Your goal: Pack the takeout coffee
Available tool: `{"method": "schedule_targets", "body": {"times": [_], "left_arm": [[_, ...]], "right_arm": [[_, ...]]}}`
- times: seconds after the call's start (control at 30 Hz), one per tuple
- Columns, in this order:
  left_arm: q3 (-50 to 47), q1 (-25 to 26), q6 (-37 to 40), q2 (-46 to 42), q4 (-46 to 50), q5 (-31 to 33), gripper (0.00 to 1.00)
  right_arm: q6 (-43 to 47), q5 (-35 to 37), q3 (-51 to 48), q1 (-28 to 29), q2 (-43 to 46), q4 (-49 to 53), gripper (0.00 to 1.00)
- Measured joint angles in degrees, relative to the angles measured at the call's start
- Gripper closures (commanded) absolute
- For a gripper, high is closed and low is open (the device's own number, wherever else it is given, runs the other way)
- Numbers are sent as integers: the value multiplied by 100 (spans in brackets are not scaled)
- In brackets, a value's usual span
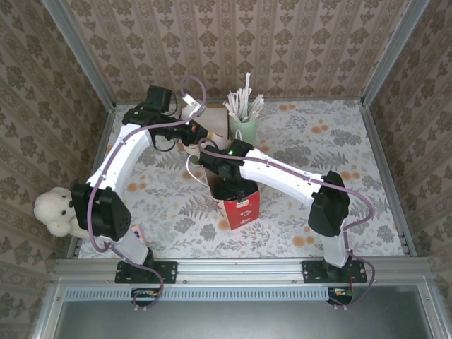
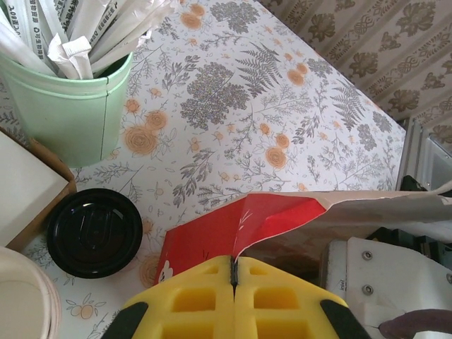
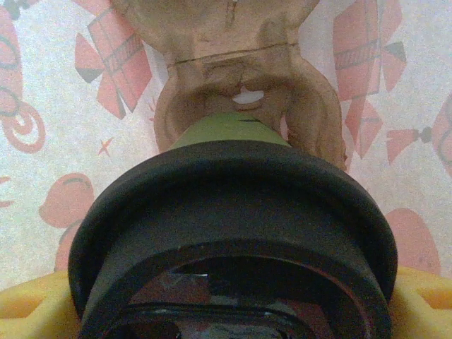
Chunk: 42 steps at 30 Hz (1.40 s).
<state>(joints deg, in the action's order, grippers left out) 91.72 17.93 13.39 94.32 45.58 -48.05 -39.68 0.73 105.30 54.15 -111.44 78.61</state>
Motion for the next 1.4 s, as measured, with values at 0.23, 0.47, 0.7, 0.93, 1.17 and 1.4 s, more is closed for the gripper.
{"method": "schedule_targets", "body": {"times": [0.23,0.47,0.7,0.93,1.17,1.4], "left_arm": [[0,9,-17,0,28,-35,100],[0,136,-15,0,20,50,100],[0,149,-17,-2,-11,125,100],[0,87,-127,0,-24,90,100],[26,35,-251,46,-24,-122,100],[57,35,-271,85,-20,-269,100]], "right_arm": [[92,-98,15,0,13,42,31],[98,-120,50,-13,-74,42,31],[199,-111,68,-39,-83,37,31],[245,-48,72,-63,-83,-20,31],[245,17,48,-63,-83,-146,30],[240,55,-4,-76,-83,-210,30]]}}
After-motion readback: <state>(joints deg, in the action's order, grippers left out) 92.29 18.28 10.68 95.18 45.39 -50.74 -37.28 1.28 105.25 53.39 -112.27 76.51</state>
